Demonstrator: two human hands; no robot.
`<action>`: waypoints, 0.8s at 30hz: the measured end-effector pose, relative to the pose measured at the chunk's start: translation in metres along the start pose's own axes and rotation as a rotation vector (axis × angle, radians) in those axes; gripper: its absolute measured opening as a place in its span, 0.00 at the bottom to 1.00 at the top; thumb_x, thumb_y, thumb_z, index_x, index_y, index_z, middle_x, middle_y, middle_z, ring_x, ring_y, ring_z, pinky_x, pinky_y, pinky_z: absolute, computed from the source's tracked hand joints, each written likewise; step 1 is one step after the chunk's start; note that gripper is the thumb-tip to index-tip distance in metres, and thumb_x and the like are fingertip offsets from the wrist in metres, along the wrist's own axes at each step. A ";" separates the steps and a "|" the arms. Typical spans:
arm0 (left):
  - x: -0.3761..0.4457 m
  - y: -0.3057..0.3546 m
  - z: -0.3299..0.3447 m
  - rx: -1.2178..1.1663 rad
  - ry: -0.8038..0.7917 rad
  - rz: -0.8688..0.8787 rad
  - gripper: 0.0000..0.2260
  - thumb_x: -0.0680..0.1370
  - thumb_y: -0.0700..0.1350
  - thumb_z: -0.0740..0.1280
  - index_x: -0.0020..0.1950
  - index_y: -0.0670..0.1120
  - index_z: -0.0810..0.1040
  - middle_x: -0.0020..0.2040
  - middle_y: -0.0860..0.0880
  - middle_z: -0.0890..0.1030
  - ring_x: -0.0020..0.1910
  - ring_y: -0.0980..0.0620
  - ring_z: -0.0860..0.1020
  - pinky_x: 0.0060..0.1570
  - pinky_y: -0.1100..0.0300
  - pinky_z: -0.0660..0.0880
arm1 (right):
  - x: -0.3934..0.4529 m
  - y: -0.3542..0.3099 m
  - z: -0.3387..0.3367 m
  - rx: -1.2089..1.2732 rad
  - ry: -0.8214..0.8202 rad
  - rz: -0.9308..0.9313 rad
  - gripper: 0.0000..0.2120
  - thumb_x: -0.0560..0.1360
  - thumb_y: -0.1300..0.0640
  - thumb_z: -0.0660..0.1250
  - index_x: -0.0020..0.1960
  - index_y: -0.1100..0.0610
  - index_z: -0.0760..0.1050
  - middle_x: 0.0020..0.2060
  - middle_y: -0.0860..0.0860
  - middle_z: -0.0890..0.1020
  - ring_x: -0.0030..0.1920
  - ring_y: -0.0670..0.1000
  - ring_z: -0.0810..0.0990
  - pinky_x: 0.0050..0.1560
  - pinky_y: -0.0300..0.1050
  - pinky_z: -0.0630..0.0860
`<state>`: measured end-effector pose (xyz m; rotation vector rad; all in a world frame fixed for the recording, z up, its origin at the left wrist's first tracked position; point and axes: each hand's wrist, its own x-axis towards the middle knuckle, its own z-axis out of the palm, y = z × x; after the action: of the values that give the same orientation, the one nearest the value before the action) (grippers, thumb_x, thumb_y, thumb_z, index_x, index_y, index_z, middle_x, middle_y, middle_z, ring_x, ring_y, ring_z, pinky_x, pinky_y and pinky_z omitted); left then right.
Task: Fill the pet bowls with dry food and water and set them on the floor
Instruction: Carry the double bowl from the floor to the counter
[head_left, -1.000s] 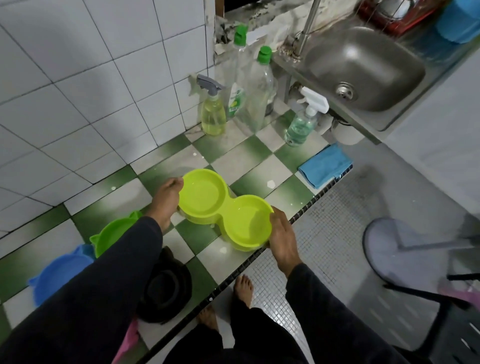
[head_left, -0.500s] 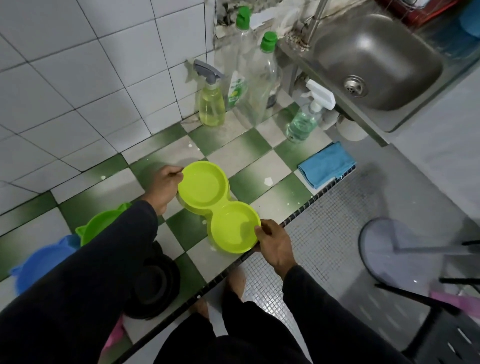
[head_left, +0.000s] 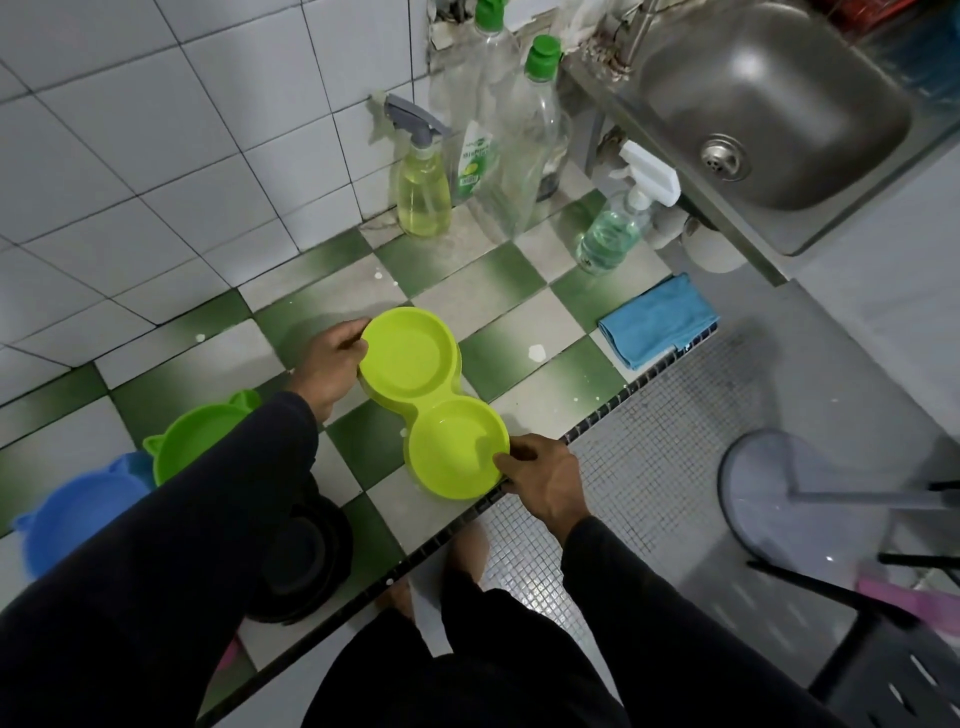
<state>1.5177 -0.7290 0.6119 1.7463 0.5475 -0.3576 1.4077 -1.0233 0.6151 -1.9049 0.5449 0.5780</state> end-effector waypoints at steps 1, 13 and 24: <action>-0.002 0.000 0.001 -0.003 0.011 0.000 0.15 0.85 0.39 0.63 0.71 0.47 0.76 0.67 0.49 0.79 0.66 0.47 0.78 0.70 0.41 0.73 | 0.001 0.000 -0.001 0.000 -0.005 0.001 0.13 0.72 0.57 0.76 0.56 0.55 0.85 0.47 0.48 0.87 0.46 0.51 0.87 0.50 0.54 0.85; -0.014 -0.003 0.005 0.021 0.071 -0.011 0.12 0.84 0.39 0.62 0.63 0.54 0.76 0.62 0.52 0.80 0.63 0.48 0.79 0.68 0.42 0.75 | -0.004 -0.010 -0.005 0.022 -0.030 -0.022 0.18 0.75 0.60 0.74 0.65 0.56 0.81 0.50 0.46 0.84 0.52 0.52 0.85 0.54 0.56 0.84; -0.038 0.013 0.011 0.185 0.073 0.035 0.21 0.84 0.44 0.64 0.78 0.49 0.68 0.76 0.45 0.72 0.72 0.46 0.71 0.68 0.52 0.69 | -0.003 -0.024 -0.011 -0.161 -0.029 -0.083 0.28 0.78 0.48 0.71 0.75 0.55 0.69 0.61 0.58 0.81 0.56 0.55 0.82 0.59 0.50 0.80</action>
<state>1.4931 -0.7484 0.6396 1.9510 0.5494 -0.3289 1.4214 -1.0239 0.6375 -2.0577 0.4083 0.6093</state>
